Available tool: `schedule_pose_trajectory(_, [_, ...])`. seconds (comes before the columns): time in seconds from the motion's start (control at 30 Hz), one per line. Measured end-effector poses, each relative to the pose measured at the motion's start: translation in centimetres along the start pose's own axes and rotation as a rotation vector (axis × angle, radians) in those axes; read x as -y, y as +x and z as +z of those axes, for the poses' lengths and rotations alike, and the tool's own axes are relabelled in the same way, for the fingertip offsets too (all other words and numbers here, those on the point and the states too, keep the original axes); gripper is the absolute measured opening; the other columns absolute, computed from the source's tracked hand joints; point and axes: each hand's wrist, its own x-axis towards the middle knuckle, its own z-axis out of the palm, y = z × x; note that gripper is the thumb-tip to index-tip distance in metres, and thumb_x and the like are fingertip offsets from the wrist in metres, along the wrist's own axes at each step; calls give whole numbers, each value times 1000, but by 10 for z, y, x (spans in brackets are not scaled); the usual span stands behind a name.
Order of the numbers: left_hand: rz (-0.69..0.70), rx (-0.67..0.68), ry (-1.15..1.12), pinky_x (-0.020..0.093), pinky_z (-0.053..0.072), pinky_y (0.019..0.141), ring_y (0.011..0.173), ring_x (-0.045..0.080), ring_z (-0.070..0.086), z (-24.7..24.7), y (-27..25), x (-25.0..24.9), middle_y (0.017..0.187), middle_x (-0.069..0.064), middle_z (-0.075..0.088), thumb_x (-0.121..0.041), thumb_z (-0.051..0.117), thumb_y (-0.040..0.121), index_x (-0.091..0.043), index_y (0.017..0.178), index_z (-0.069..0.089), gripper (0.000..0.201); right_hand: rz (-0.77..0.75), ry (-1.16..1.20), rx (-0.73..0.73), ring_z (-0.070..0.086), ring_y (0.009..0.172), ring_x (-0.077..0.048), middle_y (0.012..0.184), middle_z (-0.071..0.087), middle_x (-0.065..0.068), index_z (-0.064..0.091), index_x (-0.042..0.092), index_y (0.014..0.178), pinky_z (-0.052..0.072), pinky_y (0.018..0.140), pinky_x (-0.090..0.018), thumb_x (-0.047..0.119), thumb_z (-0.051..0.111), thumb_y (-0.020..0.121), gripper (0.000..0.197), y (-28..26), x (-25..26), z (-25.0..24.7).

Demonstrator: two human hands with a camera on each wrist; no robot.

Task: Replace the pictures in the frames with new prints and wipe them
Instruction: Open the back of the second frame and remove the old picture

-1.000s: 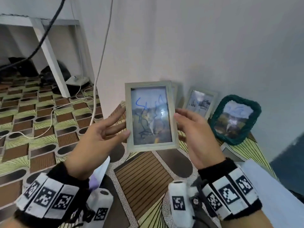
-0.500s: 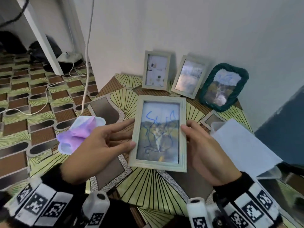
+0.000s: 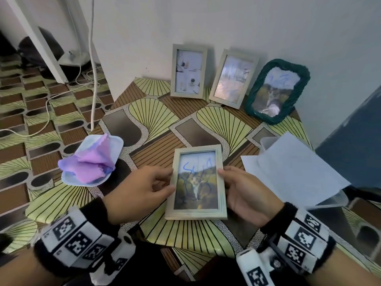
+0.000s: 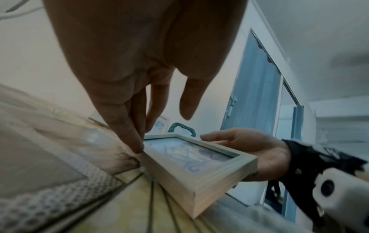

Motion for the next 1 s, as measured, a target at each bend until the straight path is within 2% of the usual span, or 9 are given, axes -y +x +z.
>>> schedule_pose_trajectory(0.17, [-1, 178, -394, 19, 50, 91, 113, 7, 64, -1, 5, -8, 118, -10, 71, -39, 51, 98, -36, 115, 71, 26, -141, -208, -19, 66, 106, -34, 114, 70, -14, 60, 9, 114, 57, 87, -47, 30, 50, 100, 27, -8, 9, -5])
schedule_pose_trajectory(0.27, [-116, 177, -635, 28, 49, 95, 112, 7, 65, 6, 9, -15, 115, -6, 72, -66, 52, 89, -51, 105, 70, 29, -225, -329, 34, 66, 88, -20, 109, 70, -10, 68, 25, 109, 55, 73, -31, 35, 53, 99, 21, -17, 15, 0])
schedule_pose_trajectory(0.37, [-183, 192, -764, 38, 42, 104, 114, 14, 65, 14, 16, -20, 116, 4, 72, -73, 53, 78, -44, 104, 72, 44, -291, -422, 68, 71, 85, -16, 108, 71, -6, 68, 29, 112, 57, 73, -36, 27, 55, 99, 19, -22, 16, 5])
schedule_pose_trajectory(0.47, [-160, 259, -798, 44, 44, 104, 119, 27, 62, 19, 19, -20, 123, 15, 67, -62, 48, 92, -21, 127, 64, 56, -325, -589, 103, 69, 105, -17, 118, 69, 3, 65, 38, 120, 53, 93, -48, 26, 54, 99, 26, -24, 12, 8])
schedule_pose_trajectory(0.6, [-146, 186, -824, 27, 56, 83, 109, 23, 67, 9, 18, -22, 122, 10, 68, -40, 54, 96, -21, 132, 60, 42, -384, -731, 170, 59, 119, -3, 124, 66, 18, 58, 39, 132, 46, 106, -38, 19, 53, 100, 38, -25, 6, 9])
schedule_pose_trajectory(0.7, [-91, 19, -799, 30, 52, 97, 120, 18, 61, -7, 15, -18, 133, 2, 63, -19, 59, 92, -20, 143, 48, 53, -413, -971, 217, 47, 131, 3, 138, 56, 20, 51, 31, 141, 36, 114, -34, 26, 53, 100, 42, -21, 3, 6])
schedule_pose_trajectory(0.77, [-33, -49, -700, 28, 48, 101, 123, 15, 60, -20, 10, -16, 133, 2, 64, -10, 59, 90, -15, 139, 52, 50, -404, -1153, 252, 36, 139, 3, 151, 42, 17, 47, 27, 145, 30, 118, -32, 31, 51, 100, 46, -18, -1, 5])
schedule_pose_trajectory(0.87, [-61, -94, -590, 18, 52, 90, 113, 14, 65, -34, 4, -10, 120, 4, 70, -2, 60, 89, -7, 126, 63, 38, -441, -1415, 287, 28, 143, 1, 159, 25, 18, 43, 26, 147, 25, 119, -25, 35, 48, 101, 48, -18, -5, 6])
schedule_pose_trajectory(1.0, [-158, -21, -442, 15, 52, 87, 108, 12, 68, -41, -2, 5, 113, -1, 73, 5, 61, 89, -5, 124, 64, 37, -550, -1685, 284, 29, 143, -9, 159, 29, 10, 43, 26, 146, 24, 114, -22, 35, 44, 101, 46, -19, -6, 10])
